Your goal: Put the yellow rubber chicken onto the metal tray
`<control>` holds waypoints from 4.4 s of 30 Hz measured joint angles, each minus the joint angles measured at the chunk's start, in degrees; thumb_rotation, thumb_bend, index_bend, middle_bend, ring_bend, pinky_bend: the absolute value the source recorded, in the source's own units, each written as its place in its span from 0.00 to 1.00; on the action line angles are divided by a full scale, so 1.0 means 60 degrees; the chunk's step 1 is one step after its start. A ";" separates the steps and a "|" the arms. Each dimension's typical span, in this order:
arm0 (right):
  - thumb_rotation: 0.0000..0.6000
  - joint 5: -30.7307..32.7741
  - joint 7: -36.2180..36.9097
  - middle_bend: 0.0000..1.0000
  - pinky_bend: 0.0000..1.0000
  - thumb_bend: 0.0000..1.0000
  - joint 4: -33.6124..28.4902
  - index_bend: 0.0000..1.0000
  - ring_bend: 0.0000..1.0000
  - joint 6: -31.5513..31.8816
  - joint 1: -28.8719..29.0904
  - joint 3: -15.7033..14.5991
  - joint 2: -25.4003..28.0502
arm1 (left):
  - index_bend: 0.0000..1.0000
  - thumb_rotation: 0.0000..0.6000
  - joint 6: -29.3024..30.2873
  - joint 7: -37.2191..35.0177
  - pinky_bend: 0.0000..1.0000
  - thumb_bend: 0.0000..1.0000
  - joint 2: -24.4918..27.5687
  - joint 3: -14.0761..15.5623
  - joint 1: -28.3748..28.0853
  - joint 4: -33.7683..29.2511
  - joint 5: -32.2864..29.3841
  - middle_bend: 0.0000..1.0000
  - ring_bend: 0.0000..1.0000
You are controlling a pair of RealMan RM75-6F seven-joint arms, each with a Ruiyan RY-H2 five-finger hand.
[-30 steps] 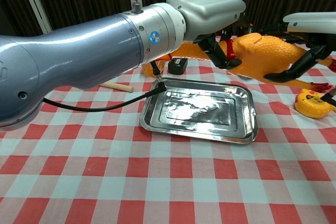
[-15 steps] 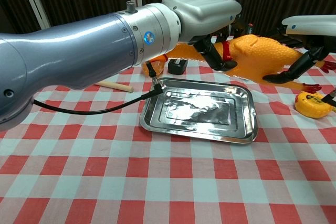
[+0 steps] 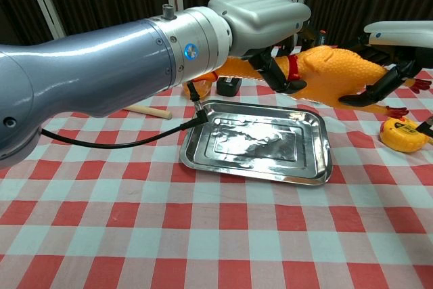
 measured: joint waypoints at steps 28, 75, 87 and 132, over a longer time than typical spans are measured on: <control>1.00 -0.0544 0.0148 0.27 0.32 0.49 -0.0075 0.19 0.20 0.0034 -0.0228 -0.0171 0.0290 | 0.55 1.00 0.0022 -0.0095 0.75 0.55 -0.0047 0.0126 0.0046 0.0338 0.0244 0.67 0.61; 1.00 -0.1291 0.1223 0.82 0.90 0.87 -0.0009 0.97 0.81 -0.0644 -0.0176 -0.0258 0.0816 | 0.54 1.00 -0.0049 -0.0274 0.75 0.55 -0.0243 0.0080 0.0127 0.0431 0.0337 0.67 0.61; 1.00 -0.1478 0.1089 0.00 0.08 0.09 -0.0187 0.00 0.00 -0.1161 -0.0102 -0.0515 0.1247 | 0.54 1.00 0.0042 -0.0570 0.75 0.55 -0.0291 0.0175 0.0275 0.0609 0.0723 0.66 0.61; 1.00 -0.2866 0.2831 0.00 0.05 0.08 0.1047 0.00 0.00 0.0945 -0.1873 -0.0476 0.1863 | 0.43 1.00 -0.1125 -0.6674 0.53 0.31 -0.3386 0.0512 0.1369 0.7112 0.3471 0.53 0.47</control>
